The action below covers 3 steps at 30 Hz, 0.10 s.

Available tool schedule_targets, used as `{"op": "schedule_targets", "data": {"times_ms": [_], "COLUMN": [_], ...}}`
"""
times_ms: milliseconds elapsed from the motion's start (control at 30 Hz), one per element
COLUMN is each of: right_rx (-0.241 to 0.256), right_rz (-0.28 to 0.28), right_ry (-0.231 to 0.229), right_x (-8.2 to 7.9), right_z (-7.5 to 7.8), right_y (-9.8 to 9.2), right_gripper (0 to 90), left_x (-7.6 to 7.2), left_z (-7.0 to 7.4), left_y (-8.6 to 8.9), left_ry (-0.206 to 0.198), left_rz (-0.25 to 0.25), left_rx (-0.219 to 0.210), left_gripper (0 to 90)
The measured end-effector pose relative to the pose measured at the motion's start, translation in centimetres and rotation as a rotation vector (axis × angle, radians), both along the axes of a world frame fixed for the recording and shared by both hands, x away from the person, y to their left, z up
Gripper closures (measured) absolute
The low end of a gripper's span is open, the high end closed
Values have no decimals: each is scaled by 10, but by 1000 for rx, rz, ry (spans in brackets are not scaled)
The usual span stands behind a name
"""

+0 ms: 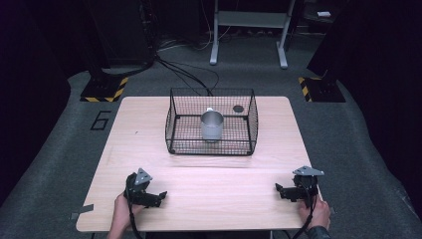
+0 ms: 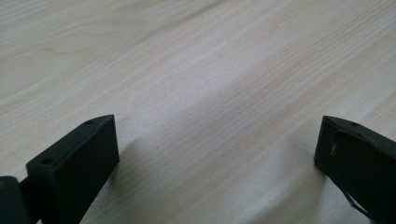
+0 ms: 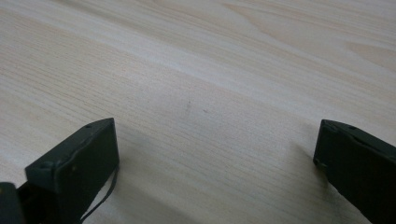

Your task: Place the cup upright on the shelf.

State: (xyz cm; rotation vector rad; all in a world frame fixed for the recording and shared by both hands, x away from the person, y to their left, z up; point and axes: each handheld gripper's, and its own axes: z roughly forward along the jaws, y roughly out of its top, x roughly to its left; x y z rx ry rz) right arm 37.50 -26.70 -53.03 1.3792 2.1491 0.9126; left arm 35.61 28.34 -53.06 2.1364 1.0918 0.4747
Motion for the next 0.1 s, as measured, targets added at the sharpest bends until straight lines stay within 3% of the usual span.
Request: {"op": "schedule_targets", "data": {"times_ms": [100], "right_rx": [-3], "right_rz": [3], "right_ry": [-3], "right_x": [0], "right_z": [0], "right_y": [0], "right_gripper": [0], "left_x": [0], "left_z": [-1], "left_y": [1], "left_ry": [-4], "left_rz": [16], "left_rx": [-1], "left_gripper": [0]}}
